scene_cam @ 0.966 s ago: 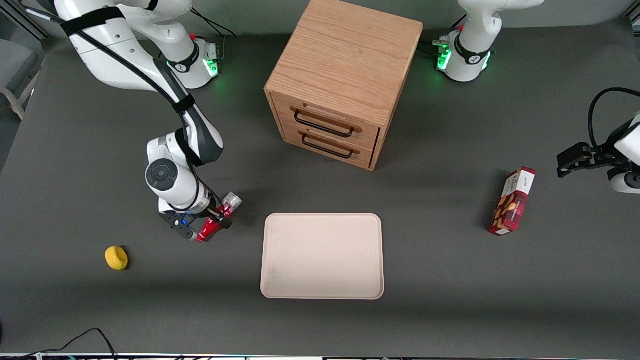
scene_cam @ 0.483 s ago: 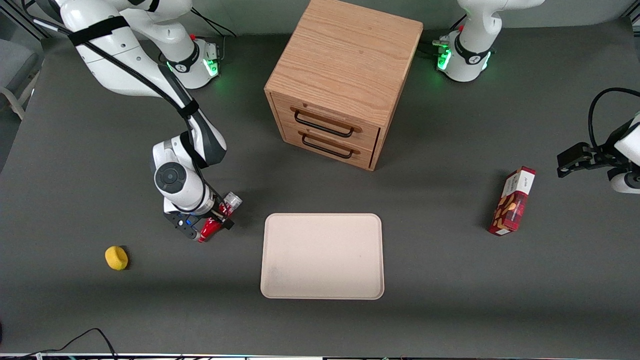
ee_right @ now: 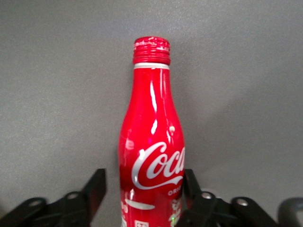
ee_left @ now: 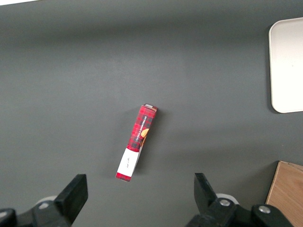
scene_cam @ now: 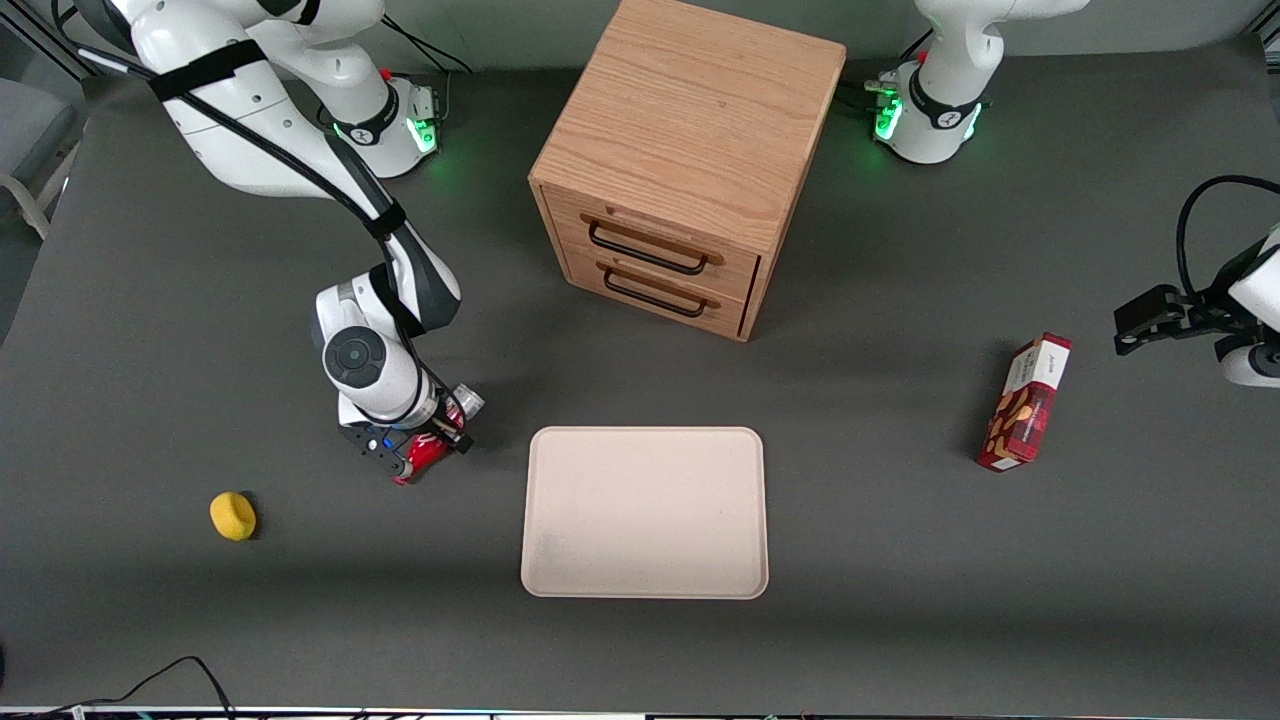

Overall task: Place coke bottle on tray
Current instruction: 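Lift the bottle and swing it upright with the right gripper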

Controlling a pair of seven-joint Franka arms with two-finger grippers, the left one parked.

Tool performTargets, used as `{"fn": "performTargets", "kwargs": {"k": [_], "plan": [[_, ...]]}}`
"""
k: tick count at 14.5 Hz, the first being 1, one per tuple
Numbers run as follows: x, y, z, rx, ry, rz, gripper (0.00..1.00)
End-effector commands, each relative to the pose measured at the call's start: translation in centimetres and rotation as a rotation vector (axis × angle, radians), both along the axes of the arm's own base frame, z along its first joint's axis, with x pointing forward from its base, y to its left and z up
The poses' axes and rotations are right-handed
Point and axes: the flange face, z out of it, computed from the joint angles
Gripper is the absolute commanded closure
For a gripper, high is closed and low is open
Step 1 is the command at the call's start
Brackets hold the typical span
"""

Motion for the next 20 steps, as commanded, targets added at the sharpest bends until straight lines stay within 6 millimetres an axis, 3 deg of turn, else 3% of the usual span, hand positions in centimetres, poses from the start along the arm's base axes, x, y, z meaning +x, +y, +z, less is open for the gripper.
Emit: {"fn": "performTargets", "kwargs": {"k": [1, 3, 5, 8, 12, 15, 17, 20], "plan": [[0.0, 0.4, 0.0, -0.02, -0.022, 0.007, 1.0], [0.0, 0.3, 0.8, -0.028, -0.027, 0.015, 1.0], [0.3, 0.3, 3.9, -0.038, -0.03, 0.021, 1.0], [0.0, -0.1, 13.0, -0.065, -0.016, 0.049, 1.0], [0.2, -1.3, 27.5, 0.019, 0.111, 0.113, 1.0], [0.7, -2.7, 35.9, 0.062, 0.141, 0.187, 1.0], [1.0, -3.0, 37.8, 0.072, 0.132, 0.198, 1.0], [2.6, -2.5, 36.9, 0.071, 0.132, 0.204, 1.0]]}}
